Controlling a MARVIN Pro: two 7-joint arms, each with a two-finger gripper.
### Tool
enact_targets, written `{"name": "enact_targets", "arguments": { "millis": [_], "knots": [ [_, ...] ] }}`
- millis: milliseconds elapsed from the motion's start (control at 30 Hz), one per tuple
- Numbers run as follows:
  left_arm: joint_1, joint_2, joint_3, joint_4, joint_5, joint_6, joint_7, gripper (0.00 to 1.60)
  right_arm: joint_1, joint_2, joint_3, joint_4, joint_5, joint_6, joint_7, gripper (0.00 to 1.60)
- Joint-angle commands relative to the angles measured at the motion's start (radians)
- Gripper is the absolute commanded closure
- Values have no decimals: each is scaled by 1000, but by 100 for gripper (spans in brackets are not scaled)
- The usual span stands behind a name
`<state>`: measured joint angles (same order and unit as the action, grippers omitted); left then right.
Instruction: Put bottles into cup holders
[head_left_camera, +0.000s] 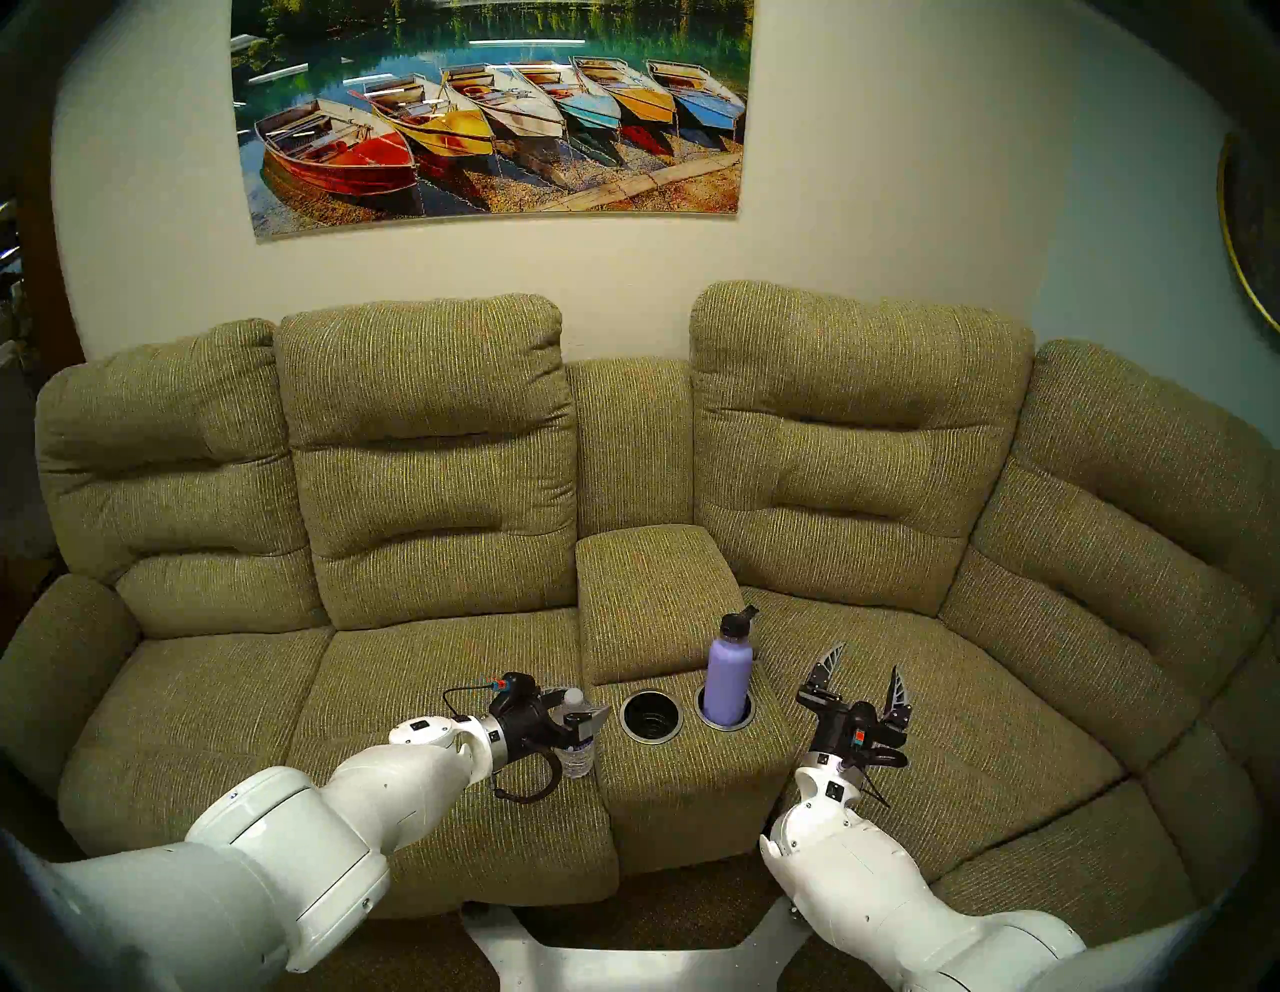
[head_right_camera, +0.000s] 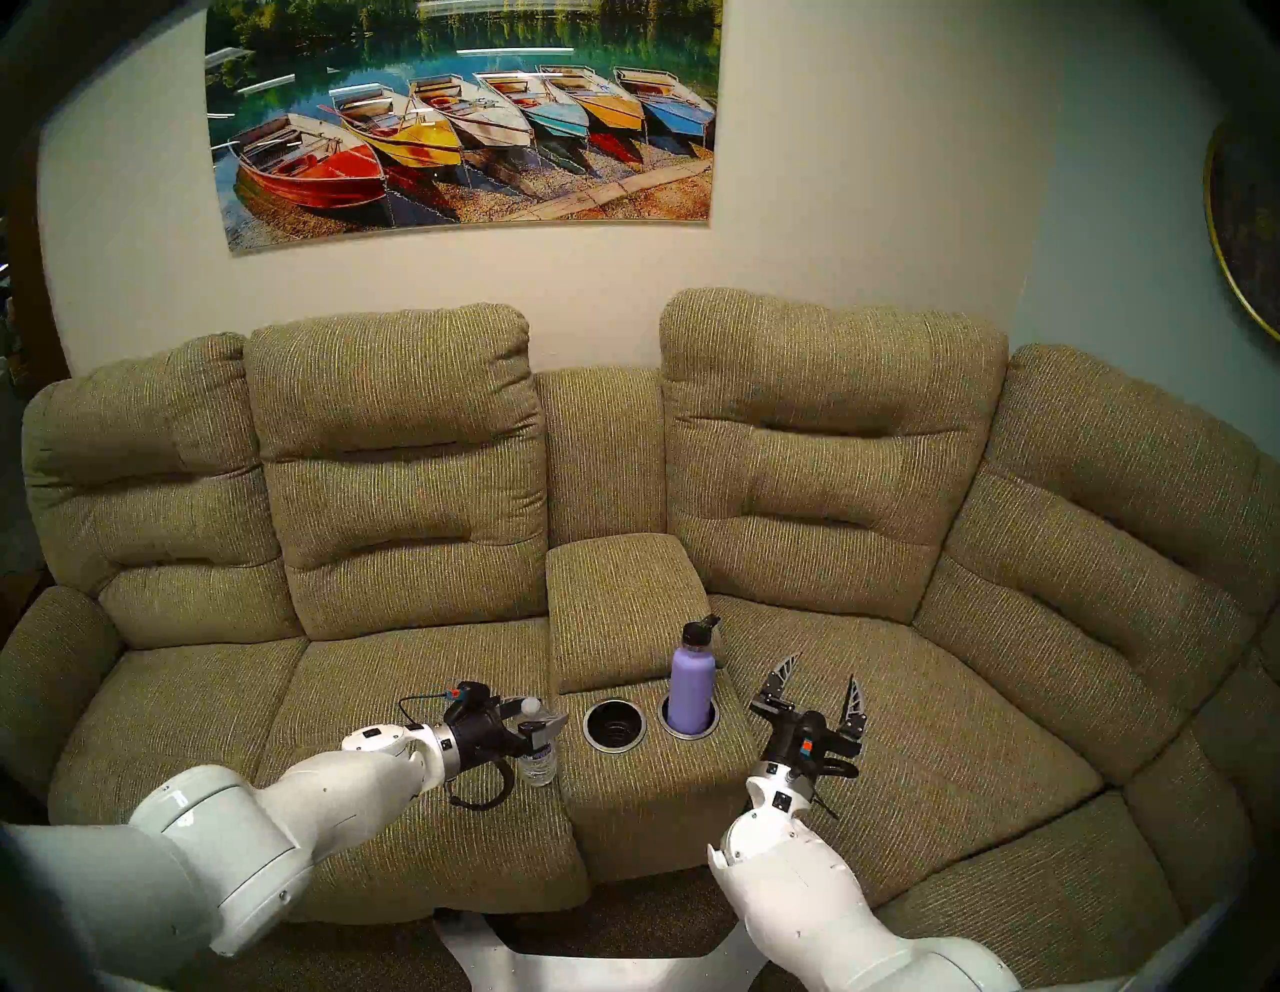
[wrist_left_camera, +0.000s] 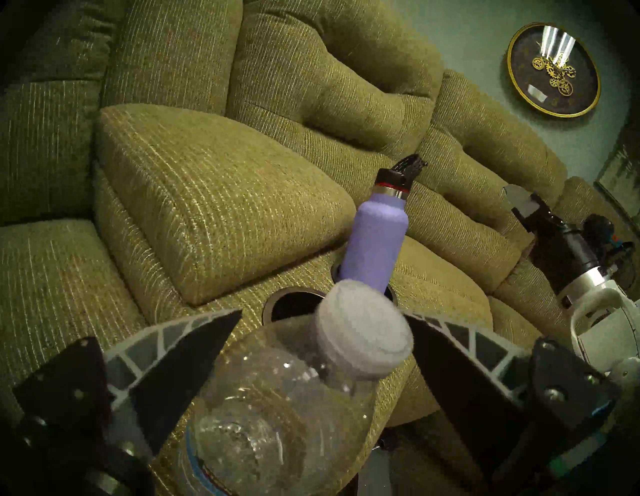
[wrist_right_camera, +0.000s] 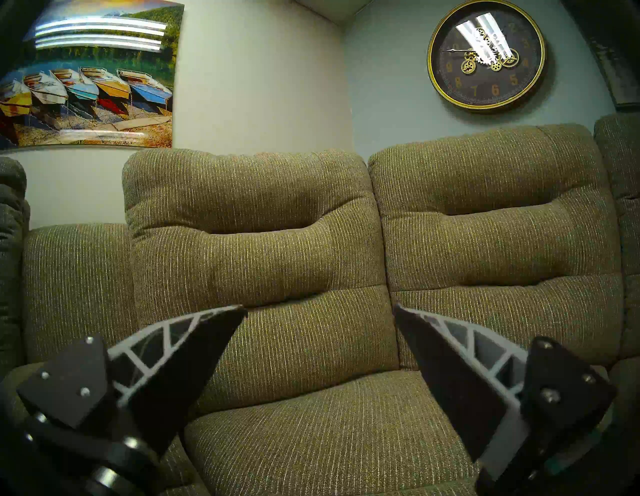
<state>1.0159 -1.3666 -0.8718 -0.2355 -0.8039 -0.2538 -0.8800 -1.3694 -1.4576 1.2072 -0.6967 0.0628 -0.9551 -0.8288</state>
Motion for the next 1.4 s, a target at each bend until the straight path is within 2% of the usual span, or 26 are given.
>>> {"name": "enact_targets", "arguments": {
  "millis": [0,167,200,233,333,367,400,500,1000,1167,1367],
  "knots": [
    [-29,-35,12,26,14,8,34,0,8,-3,1,-10,1,-4,0,0],
    [-36,-42,22,48,28,14,59,0,8,-3,1,-10,0,-4,-1,0],
    [-36,-43,26,51,32,14,62,12,8,-3,1,-10,0,-4,-1,0],
    [-37,-44,28,54,35,13,68,48,8,-3,1,-10,-1,-4,-1,0],
    [-44,-47,36,60,46,6,79,85,8,-3,1,-10,-1,-5,-2,0],
    [-48,-47,36,60,47,3,81,110,8,-3,1,-10,-1,-5,-2,0],
    [-54,-48,34,57,45,-3,80,115,8,-3,1,-11,-1,-5,-3,0],
    [-75,-46,32,41,45,-20,57,160,8,-3,1,-12,-1,-5,-3,0],
    [-119,-53,26,-59,54,-119,-181,160,7,-3,1,-15,0,-5,-4,0],
    [-134,-65,13,-49,46,-136,-205,160,6,-2,1,-16,0,-5,-4,0],
    [-152,-101,6,-16,45,-129,-192,160,6,-3,1,-16,0,-5,-4,0]
  ]
}}
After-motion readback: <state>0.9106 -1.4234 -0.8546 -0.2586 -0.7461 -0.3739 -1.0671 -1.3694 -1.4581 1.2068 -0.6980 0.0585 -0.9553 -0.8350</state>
